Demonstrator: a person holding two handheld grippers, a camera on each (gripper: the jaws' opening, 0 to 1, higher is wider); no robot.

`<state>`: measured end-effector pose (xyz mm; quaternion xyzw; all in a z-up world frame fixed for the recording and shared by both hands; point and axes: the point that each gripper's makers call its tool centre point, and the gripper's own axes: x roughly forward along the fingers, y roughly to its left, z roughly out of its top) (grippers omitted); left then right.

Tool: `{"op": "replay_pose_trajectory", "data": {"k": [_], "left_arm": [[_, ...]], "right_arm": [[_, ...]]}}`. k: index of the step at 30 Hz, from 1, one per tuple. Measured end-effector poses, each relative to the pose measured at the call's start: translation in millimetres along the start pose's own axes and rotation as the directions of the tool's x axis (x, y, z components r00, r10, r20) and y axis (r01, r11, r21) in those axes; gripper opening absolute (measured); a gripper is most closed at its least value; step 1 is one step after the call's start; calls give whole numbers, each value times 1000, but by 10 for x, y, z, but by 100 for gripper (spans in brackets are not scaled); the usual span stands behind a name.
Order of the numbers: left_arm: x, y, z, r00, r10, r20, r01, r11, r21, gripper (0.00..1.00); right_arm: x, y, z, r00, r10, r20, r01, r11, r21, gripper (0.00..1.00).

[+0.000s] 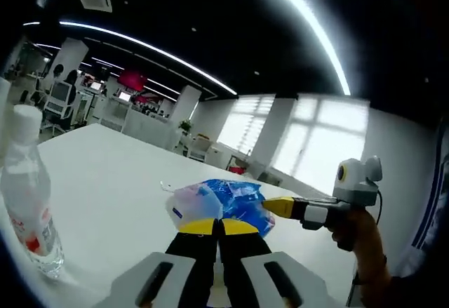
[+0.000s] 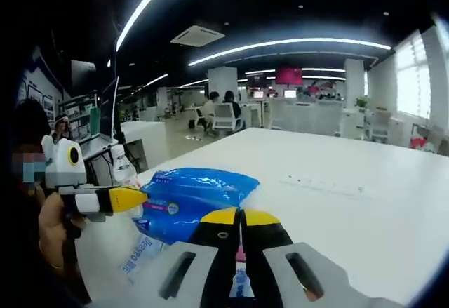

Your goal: Arrange the tabletop items into an orderly group along one side of the table until the central work area is clear of visible clutter.

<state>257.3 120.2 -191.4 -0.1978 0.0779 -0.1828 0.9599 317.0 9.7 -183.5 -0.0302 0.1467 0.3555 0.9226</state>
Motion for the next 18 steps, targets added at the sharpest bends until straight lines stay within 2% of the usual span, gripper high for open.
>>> {"op": "replay_pose_trajectory", "data": {"k": [6, 18], "left_arm": [[96, -156, -31, 999, -37, -22, 37, 999, 6, 0], [233, -368, -73, 996, -79, -35, 79, 997, 15, 0]], "right_arm": [[-165, -132, -41, 1000, -20, 8, 20, 999, 39, 0], [-353, -308, -39, 998, -69, 10, 69, 997, 26, 0]]}}
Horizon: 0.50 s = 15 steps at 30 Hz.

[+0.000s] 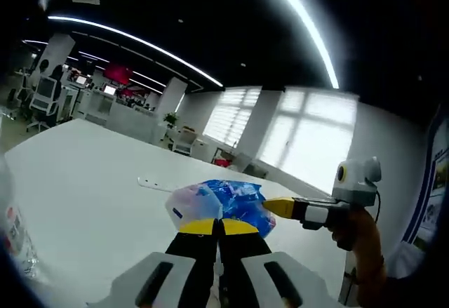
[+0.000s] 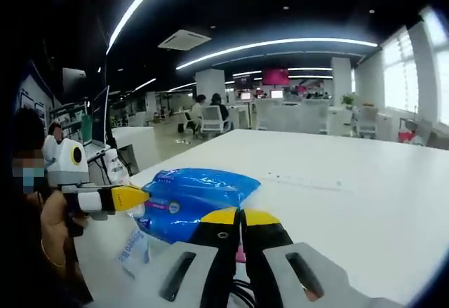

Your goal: Arrange the tabletop items into an orderly group along one side of the table until the central work area is clear of visible clutter.

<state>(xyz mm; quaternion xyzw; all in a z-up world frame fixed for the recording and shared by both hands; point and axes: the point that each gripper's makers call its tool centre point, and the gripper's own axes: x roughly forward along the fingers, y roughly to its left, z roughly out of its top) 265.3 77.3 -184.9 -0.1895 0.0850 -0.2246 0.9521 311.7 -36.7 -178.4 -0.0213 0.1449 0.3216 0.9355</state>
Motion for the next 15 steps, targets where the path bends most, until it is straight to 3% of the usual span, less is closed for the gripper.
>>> {"op": "replay_pose_trajectory", "data": {"k": [8, 15], "left_arm": [[124, -129, -38, 1000, -26, -18, 26, 1000, 0, 0], [250, -243, -127, 998, -56, -39, 55, 998, -27, 0]], "right_arm": [[-94, -160, -16, 999, -35, 0, 35, 999, 5, 0], [-194, -329, -72, 998, -55, 3, 55, 997, 56, 0]]}}
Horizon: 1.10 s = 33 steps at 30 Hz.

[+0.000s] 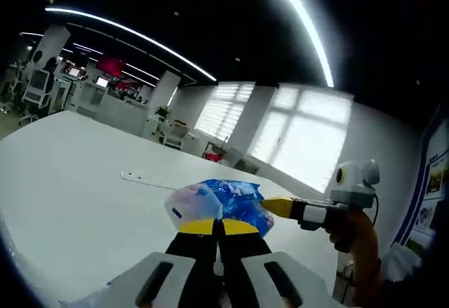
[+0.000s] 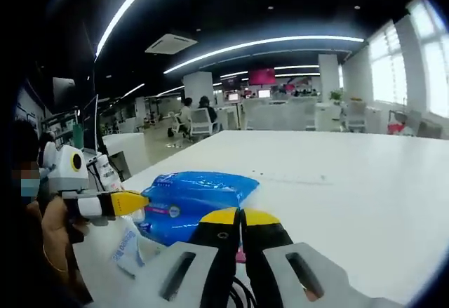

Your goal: Arrange the tabletop items into an orderly group along one side of the table until the central work area is clear of visible clutter.

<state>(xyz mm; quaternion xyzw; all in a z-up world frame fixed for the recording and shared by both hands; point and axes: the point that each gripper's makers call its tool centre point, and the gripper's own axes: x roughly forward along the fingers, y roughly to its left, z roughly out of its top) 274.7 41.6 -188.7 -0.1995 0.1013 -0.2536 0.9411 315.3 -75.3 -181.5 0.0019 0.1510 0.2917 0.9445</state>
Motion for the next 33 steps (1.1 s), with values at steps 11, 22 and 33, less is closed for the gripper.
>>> {"op": "replay_pose_trajectory", "data": {"k": [11, 22, 33], "left_arm": [[179, -95, -93, 1000, -28, 2, 28, 999, -39, 0], [399, -341, -247, 998, -60, -16, 59, 997, -52, 0], [576, -497, -367, 997, -76, -28, 75, 996, -57, 0]], "right_arm": [[-110, -208, -37, 1000, -20, 19, 20, 1000, 21, 0], [-301, -504, -110, 997, -71, 23, 70, 997, 32, 0], [-424, -723, -164, 994, -106, 29, 105, 994, 31, 0]]}}
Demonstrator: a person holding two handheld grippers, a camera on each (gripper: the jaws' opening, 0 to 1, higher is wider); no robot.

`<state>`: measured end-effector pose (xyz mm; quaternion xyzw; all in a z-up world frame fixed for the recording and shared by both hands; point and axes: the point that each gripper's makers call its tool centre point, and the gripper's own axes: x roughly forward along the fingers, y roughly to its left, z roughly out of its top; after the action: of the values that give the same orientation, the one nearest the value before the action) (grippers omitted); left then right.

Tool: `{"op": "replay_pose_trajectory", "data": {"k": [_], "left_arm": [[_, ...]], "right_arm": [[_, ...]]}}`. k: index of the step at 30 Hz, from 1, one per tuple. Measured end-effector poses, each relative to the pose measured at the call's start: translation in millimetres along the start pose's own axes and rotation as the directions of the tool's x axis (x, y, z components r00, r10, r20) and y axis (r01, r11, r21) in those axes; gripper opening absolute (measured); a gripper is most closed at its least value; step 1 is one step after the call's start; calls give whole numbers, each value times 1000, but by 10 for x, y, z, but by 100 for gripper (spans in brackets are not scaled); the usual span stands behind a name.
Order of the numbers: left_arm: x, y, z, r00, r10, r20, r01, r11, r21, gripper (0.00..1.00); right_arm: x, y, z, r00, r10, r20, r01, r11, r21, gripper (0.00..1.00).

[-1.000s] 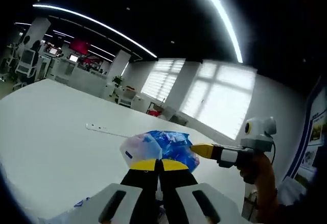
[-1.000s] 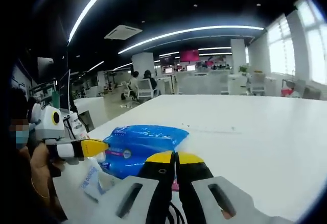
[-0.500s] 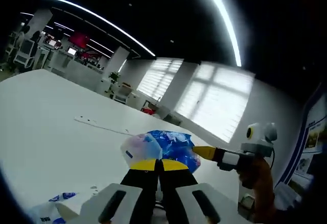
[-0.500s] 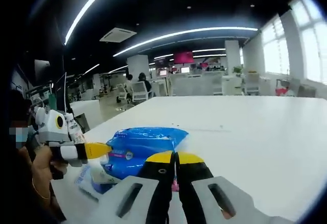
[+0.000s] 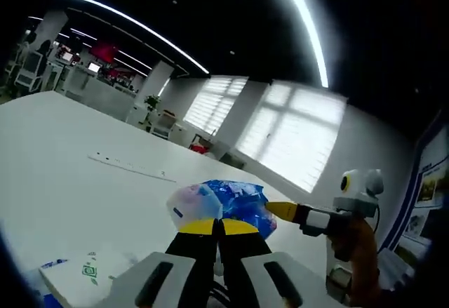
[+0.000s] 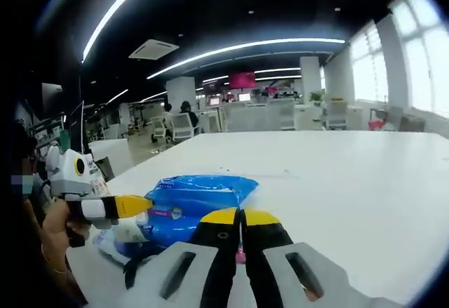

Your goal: Arrange the tabletop items into an orderly group along one side of the table until the central work area is clear of visible clutter.

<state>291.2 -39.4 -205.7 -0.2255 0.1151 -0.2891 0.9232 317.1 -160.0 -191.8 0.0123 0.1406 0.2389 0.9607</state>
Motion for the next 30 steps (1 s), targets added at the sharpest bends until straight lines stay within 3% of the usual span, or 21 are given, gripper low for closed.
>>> {"op": "replay_pose_trajectory", "data": {"k": [23, 30], "left_arm": [[352, -115, -292, 998, 12, -60, -10, 999, 33, 0], [422, -182, -374, 998, 7, -55, -6, 1000, 27, 0]], "right_arm": [[-39, -418, -270, 997, -62, -47, 63, 997, 32, 0], [-49, -560, -311, 993, -102, -53, 105, 993, 51, 0]]}}
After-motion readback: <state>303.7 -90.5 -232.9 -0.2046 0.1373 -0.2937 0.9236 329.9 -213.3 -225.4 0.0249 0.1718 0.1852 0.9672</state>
